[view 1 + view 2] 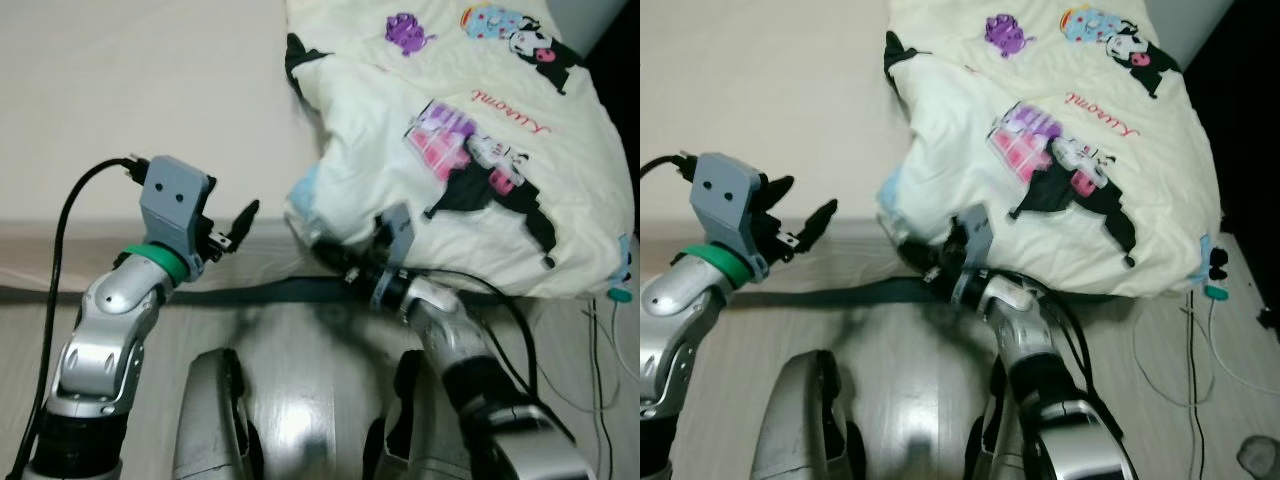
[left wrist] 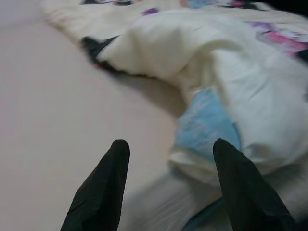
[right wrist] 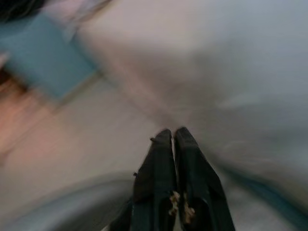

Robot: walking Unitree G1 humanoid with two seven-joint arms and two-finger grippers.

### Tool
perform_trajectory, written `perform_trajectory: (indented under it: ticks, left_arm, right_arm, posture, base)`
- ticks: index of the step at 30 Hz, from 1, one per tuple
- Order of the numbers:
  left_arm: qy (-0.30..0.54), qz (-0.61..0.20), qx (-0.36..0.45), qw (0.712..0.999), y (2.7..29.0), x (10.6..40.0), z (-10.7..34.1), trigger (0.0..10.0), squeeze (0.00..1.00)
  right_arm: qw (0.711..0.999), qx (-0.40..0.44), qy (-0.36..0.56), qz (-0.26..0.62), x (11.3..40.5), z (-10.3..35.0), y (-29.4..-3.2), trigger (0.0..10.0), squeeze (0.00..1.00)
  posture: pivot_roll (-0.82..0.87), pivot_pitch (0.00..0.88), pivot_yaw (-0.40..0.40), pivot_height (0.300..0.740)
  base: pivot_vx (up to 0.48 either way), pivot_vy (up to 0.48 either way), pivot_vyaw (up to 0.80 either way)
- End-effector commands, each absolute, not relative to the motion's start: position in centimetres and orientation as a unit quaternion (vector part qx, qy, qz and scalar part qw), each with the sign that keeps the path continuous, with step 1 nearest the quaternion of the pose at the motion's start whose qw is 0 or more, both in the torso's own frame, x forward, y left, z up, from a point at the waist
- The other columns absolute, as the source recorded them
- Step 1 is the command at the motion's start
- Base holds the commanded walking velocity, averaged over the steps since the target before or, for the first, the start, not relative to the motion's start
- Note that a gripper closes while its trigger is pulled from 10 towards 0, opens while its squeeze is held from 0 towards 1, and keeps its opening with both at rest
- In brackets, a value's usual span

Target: Clean up the room

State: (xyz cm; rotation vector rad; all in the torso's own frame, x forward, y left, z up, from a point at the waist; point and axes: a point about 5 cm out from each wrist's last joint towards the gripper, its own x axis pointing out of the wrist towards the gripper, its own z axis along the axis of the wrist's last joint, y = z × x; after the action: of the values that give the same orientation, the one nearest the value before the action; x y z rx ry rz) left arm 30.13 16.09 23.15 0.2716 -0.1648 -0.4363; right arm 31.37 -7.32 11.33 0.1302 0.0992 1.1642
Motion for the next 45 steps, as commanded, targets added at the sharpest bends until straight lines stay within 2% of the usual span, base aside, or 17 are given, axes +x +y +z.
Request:
perform_trajectory:
  ticks: [1,8,12,13,14,15,16,18,23,27,29,35,36,37,38,39,45]
  left_arm:
    - [-0.083,-0.240,0.134,0.958,15.4,29.9,23.3,10.0,0.00]
    - [-0.086,-0.247,0.121,0.958,14.9,30.4,23.7,10.0,0.00]
    - [-0.056,-0.277,0.082,0.956,13.9,29.8,23.1,10.0,0.00]
    - [-0.034,-0.291,0.065,0.954,13.3,29.6,22.4,10.0,0.00]
    - [-0.013,-0.294,0.054,0.954,12.8,29.5,21.6,10.0,0.00]
    - [-0.013,-0.294,0.054,0.954,12.8,29.5,21.6,10.0,0.00]
    - [0.032,-0.286,0.024,0.957,11.8,29.7,19.9,10.0,0.00]
    - [0.057,-0.281,-0.010,0.958,10.9,30.1,18.8,10.0,0.00]
    - [0.082,-0.268,-0.062,0.958,9.4,31.4,17.5,10.0,0.00]
    - [0.052,-0.232,-0.046,0.970,8.8,33.0,17.8,10.0,0.00]
    - [0.027,-0.213,0.001,0.977,8.5,33.8,18.1,10.0,0.00]
    - [0.027,-0.201,0.008,0.979,8.1,34.5,17.9,10.0,0.00]
    - [0.032,-0.200,0.013,0.979,8.1,34.8,17.4,7.1,0.00]
    - [0.036,-0.200,0.021,0.979,8.0,35.0,16.9,1.6,0.00]
    - [0.036,-0.200,0.021,0.979,8.0,35.0,16.9,1.6,0.00]
    - [0.040,-0.203,0.025,0.978,7.9,35.1,16.5,0.0,0.00]
    - [0.046,-0.224,0.027,0.973,8.7,34.4,15.5,0.0,0.00]
  right_arm:
    - [0.806,0.053,0.075,0.585,30.1,10.5,-6.4,0.0,0.00]
    - [0.753,0.073,0.143,0.638,26.8,7.5,-2.9,0.0,0.00]
    - [0.756,0.048,0.157,0.633,26.0,6.6,-1.4,0.0,0.00]
    - [0.768,0.037,0.158,0.620,26.0,6.4,-1.3,1.4,0.00]
    - [0.782,0.027,0.158,0.602,26.1,6.2,-1.3,10.0,0.00]
    - [0.782,0.027,0.158,0.602,26.1,6.2,-1.3,10.0,0.00]
    - [0.814,0.027,0.150,0.560,26.6,6.2,-1.8,10.0,0.00]
    - [0.843,0.038,0.140,0.518,27.2,6.4,-2.6,10.0,0.00]
    - [0.889,0.051,0.138,0.433,27.7,5.8,-5.2,10.0,0.00]
    - [0.915,0.067,0.165,0.363,26.7,4.0,-8.0,10.0,0.00]
    - [0.924,0.069,0.188,0.325,25.5,2.5,-9.8,10.0,0.00]
    - [0.932,0.068,0.205,0.290,24.3,1.5,-11.2,10.0,0.00]
    - [0.934,0.068,0.220,0.273,23.4,0.7,-12.2,10.0,0.00]
    - [0.935,0.070,0.231,0.259,22.6,0.2,-13.0,10.0,0.00]
    - [0.935,0.070,0.231,0.259,22.6,0.2,-13.0,10.0,0.00]
    - [0.936,0.070,0.239,0.249,22.0,-0.1,-13.5,10.0,0.00]
    - [0.941,0.069,0.243,0.227,21.7,-0.3,-14.5,10.0,0.00]
  posture:
    - [0.14,0.241,0.031,0.520]
    - [0.13,0.241,0.029,0.520]
    - [0.14,0.241,0.027,0.520]
    - [0.15,0.243,0.024,0.520]
    - [0.15,0.246,0.023,0.520]
    - [0.15,0.246,0.023,0.520]
    - [0.14,0.252,0.024,0.520]
    - [0.14,0.253,0.021,0.520]
    - [0.11,0.260,0.017,0.520]
    - [0.10,0.260,0.017,0.520]
    - [0.08,0.261,0.019,0.520]
    - [0.07,0.260,0.021,0.520]
    - [0.06,0.259,0.025,0.520]
    - [0.06,0.258,0.027,0.520]
    - [0.06,0.258,0.027,0.520]
    - [0.06,0.257,0.028,0.520]
    - [0.07,0.259,0.032,0.520]
  base:
    - [0.000,0.000,0.00]
    - [0.000,0.000,0.00]
    - [0.000,0.000,0.00]
    - [0.000,0.000,0.00]
    - [0.000,0.000,0.00]
    - [0.000,0.000,0.00]
    - [0.000,0.000,0.00]
    - [0.000,0.000,0.00]
    - [0.000,0.000,0.00]
    - [0.000,0.000,0.00]
    - [0.000,0.000,0.00]
    - [0.000,0.000,0.00]
    - [0.000,0.000,0.00]
    - [0.000,0.000,0.00]
    - [0.000,0.000,0.00]
    - [0.000,0.000,0.00]
    - [0.000,0.000,0.00]
